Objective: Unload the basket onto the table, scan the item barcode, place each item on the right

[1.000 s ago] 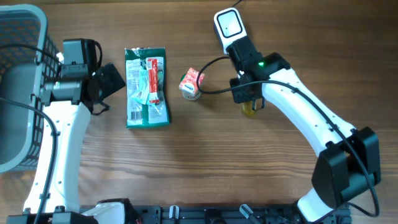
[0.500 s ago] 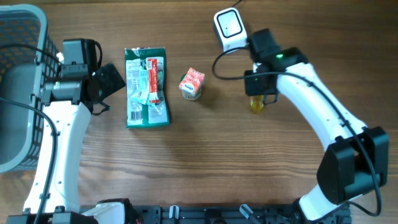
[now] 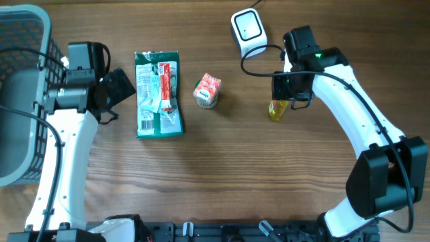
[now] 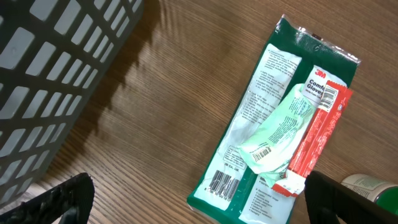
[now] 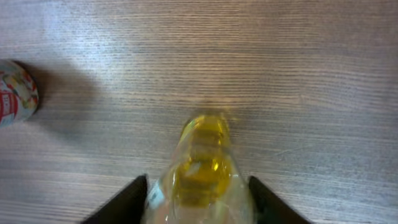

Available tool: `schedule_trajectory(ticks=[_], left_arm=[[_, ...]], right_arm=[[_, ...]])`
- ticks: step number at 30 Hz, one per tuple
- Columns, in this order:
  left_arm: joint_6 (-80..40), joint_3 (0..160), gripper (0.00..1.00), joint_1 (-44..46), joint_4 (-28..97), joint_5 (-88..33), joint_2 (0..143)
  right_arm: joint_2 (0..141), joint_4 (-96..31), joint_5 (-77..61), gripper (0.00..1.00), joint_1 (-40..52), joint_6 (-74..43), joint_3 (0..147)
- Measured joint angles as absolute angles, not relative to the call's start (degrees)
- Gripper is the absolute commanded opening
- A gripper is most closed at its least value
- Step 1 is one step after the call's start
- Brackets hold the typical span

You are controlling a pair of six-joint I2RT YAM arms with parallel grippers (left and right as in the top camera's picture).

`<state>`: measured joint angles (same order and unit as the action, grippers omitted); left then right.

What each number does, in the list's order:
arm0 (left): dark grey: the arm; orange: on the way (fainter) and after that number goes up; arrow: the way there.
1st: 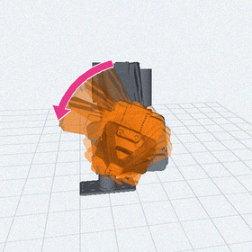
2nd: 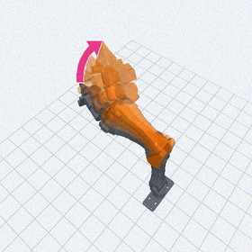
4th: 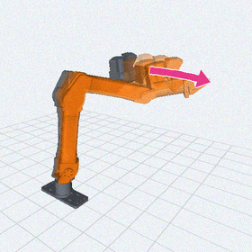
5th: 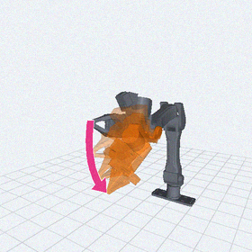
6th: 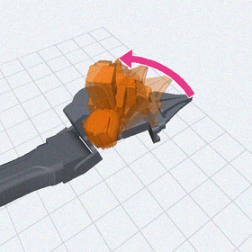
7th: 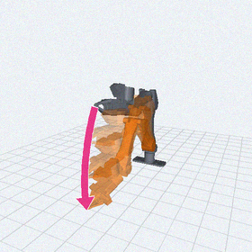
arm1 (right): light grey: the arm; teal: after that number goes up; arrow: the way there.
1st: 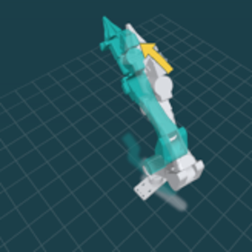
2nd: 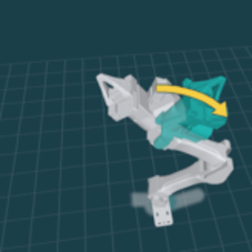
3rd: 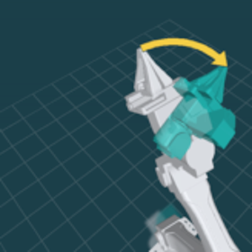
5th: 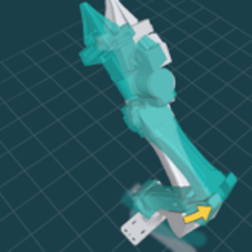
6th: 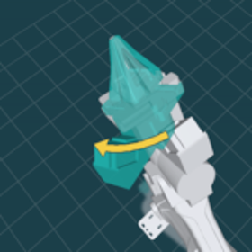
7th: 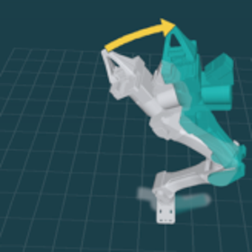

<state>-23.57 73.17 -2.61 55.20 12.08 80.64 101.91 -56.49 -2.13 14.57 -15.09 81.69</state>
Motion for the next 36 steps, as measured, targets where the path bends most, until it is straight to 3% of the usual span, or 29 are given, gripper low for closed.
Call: schedule_trajectory(ticks=[4, 13, 18, 20, 24, 29, 36], left_arm=[[-23.6, 73.2, 1.00, -2.6, 55.2, 12.1, 80.6], [-23.6, 73.2, 1.00, -2.6, 55.2, 12.1, 80.6], [-23.6, 73.2, 1.00, -2.6, 55.2, 12.1, 80.6], [-23.6, 73.2, 1.00, -2.6, 55.2, 12.1, 80.6], [-23.6, 73.2, 1.00, -2.6, 55.2, 12.1, 80.6], [-23.6, 73.2, 1.00, -2.6, 55.2, 12.1, 80.6], [-23.6, 73.2, 1.00, -2.6, 55.2, 12.1, 80.6]], right_arm=[[101.8, -56.7, -2.6, 0.82, 14.6, -14.8, 81.7], [101.7, -59.8, -2.5, 0.86, 14.6, -13.3, 84.6], [100.9, -64.8, -2.5, 0.85, 14.9, -12.9, 102.2], [99.6, -64.8, -4.1, 1.00, 15.3, -12.8, 104.8], [98.7, -62.5, -13.3, 1.00, 18.0, -13.3, 104.8], [100.0, -56.5, -18.5, 0.75, 22.9, -18.0, 97.8], [101.4, -41.9, -12.9, 0.62, 31.0, -25.7, 85.8]])
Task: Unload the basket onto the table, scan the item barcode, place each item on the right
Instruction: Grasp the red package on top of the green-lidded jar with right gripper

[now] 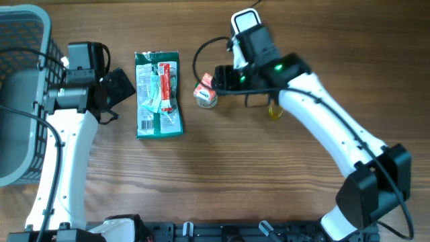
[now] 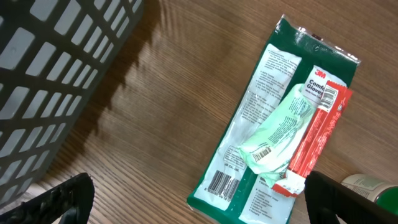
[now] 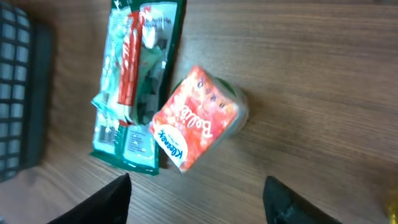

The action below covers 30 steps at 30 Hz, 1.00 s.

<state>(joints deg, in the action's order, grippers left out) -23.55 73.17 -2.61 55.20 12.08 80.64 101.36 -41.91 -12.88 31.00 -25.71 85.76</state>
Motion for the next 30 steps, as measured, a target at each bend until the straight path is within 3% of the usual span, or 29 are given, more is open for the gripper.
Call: schedule_trajectory(ticks=[9, 11, 15, 20, 30], left_arm=[[-23.4, 73.2, 1.00, -2.6, 55.2, 12.1, 80.6], [-23.4, 73.2, 1.00, -2.6, 55.2, 12.1, 80.6], [-23.4, 73.2, 1.00, -2.6, 55.2, 12.1, 80.6], [-23.4, 73.2, 1.00, -2.6, 55.2, 12.1, 80.6], [-23.4, 73.2, 1.00, -2.6, 55.2, 12.1, 80.6]], right_arm=[[102.2, -28.1, -9.0, 0.55, 34.1, -29.8, 77.6], [103.3, -27.2, -8.8, 0.44, 34.6, -30.4, 76.9], [105.6, -25.6, -8.6, 0.38, 35.5, -31.7, 76.5], [106.5, -25.2, -8.5, 0.04, 35.6, -33.6, 76.4], [104.2, -29.5, -9.4, 0.04, 35.6, -32.7, 76.4]])
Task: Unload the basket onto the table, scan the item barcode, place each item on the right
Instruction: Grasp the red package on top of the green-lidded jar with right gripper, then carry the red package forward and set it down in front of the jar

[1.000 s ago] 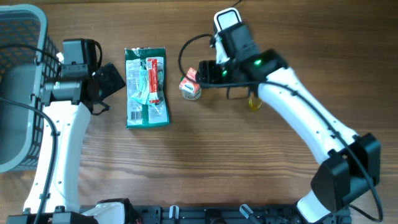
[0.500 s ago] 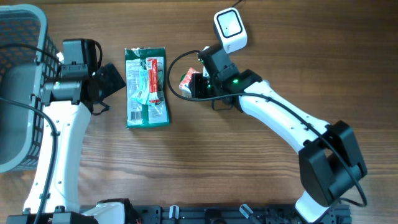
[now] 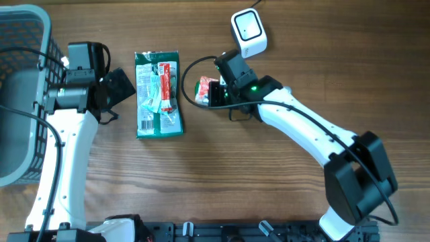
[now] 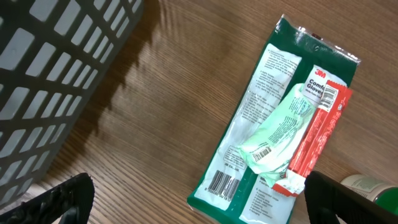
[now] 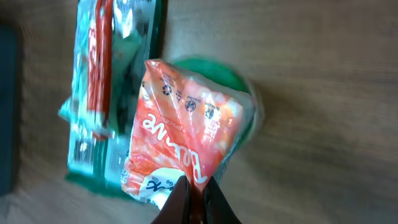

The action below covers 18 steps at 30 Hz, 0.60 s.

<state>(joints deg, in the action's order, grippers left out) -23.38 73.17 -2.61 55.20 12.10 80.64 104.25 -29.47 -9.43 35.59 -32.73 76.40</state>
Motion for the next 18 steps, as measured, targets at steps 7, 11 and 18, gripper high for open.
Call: schedule_trajectory(ticks=[7, 11, 18], left_arm=[[-23.4, 73.2, 1.00, -2.6, 55.2, 12.1, 80.6], [-23.4, 73.2, 1.00, -2.6, 55.2, 12.1, 80.6], [-23.4, 73.2, 1.00, -2.6, 55.2, 12.1, 80.6]], right_arm=[[102.7, -38.7, -13.3, 0.04, 37.8, -29.7, 76.3], [102.7, -40.1, -13.8, 0.04, 40.5, -28.9, 76.2], [102.7, -32.5, -13.8, 0.04, 44.2, -28.2, 68.4]])
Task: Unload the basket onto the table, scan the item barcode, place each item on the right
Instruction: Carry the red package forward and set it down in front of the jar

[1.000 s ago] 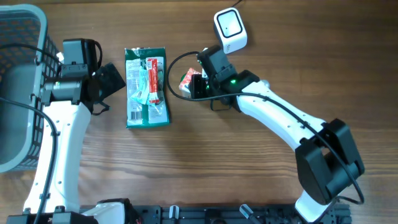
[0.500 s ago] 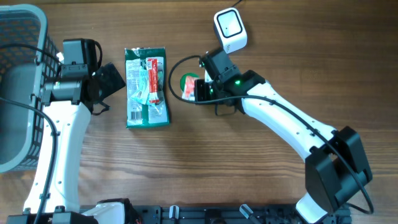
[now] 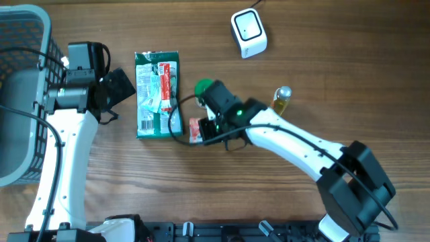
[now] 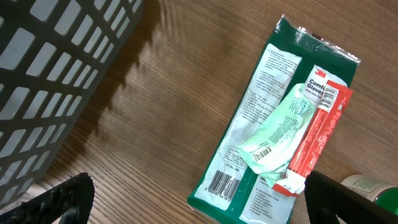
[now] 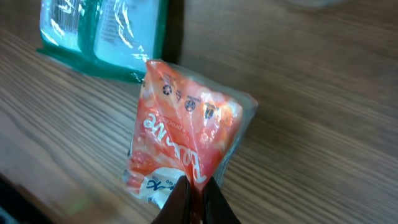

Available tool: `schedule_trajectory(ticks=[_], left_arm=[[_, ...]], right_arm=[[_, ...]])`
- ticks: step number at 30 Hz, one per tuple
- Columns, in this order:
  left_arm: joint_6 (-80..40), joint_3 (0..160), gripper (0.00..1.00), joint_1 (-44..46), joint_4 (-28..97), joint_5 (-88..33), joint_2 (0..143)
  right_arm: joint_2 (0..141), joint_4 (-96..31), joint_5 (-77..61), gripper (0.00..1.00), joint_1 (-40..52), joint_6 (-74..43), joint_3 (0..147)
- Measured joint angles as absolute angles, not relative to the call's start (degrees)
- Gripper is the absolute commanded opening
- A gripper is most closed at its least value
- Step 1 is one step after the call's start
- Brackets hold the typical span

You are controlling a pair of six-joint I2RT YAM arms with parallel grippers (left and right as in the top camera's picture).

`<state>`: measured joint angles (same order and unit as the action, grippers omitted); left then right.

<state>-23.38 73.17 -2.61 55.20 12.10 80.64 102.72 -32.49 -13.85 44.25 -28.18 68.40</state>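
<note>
A red tissue pack [image 5: 186,140] hangs pinched by one edge in my right gripper [image 5: 194,190], which is shut on it. In the overhead view the pack [image 3: 195,130] sits just off the front right corner of the green glove package [image 3: 158,94]. The white barcode scanner [image 3: 248,32] stands at the far side of the table, well away from the pack. My left gripper [image 4: 199,208] is open and holds nothing, hovering left of the glove package [image 4: 273,124], whose barcode faces up.
A green round container [image 3: 203,88] stands right of the glove package. A small yellow bottle [image 3: 280,101] lies further right. A grey basket [image 3: 20,94] fills the far left; its slotted wall [image 4: 50,74] shows in the left wrist view.
My right gripper, still shut on the red tissue pack, has moved it off the green container toward the front of the table. The container's green top now shows. The left arm has not moved.
My right gripper first had the yellow bottle between its fingers at the right. Then it stood open over the tissue pack on the green container, the bottle left behind. Then it was shut on the pack, and now holds it nearer the front.
</note>
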Motion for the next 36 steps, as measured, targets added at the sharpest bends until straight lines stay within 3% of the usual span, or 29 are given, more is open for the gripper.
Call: schedule_trajectory(ticks=[3, 5, 7, 8, 10, 14, 22, 36], left_arm=[[-23.4, 73.2, 1.00, -2.6, 55.2, 12.1, 80.6], [-23.4, 73.2, 1.00, -2.6, 55.2, 12.1, 80.6], [-23.4, 73.2, 1.00, -2.6, 55.2, 12.1, 80.6], [-23.4, 73.2, 1.00, -2.6, 55.2, 12.1, 80.6], [-23.4, 73.2, 1.00, -2.6, 55.2, 12.1, 80.6], [-23.4, 73.2, 1.00, -2.6, 55.2, 12.1, 80.6], [-23.4, 73.2, 1.00, -2.6, 55.2, 12.1, 80.6], [-23.4, 73.2, 1.00, -2.6, 55.2, 12.1, 80.6]], right_arm=[[102.7, -24.7, -13.8, 0.07, 44.8, -28.2, 62.9], [102.7, -21.5, -13.3, 0.17, 44.8, -28.2, 60.9], [102.7, -19.2, -12.4, 0.35, 44.8, -28.0, 59.5], [102.7, -18.5, -11.9, 0.54, 44.8, -27.7, 59.3], [102.7, -17.7, -11.5, 0.61, 44.8, -27.6, 59.3], [102.7, -18.6, -11.3, 0.63, 44.7, -24.4, 59.8], [102.5, -35.7, -10.7, 0.63, 44.5, -18.9, 76.0], [102.2, -32.2, -6.1, 0.64, 51.4, -18.7, 76.1]])
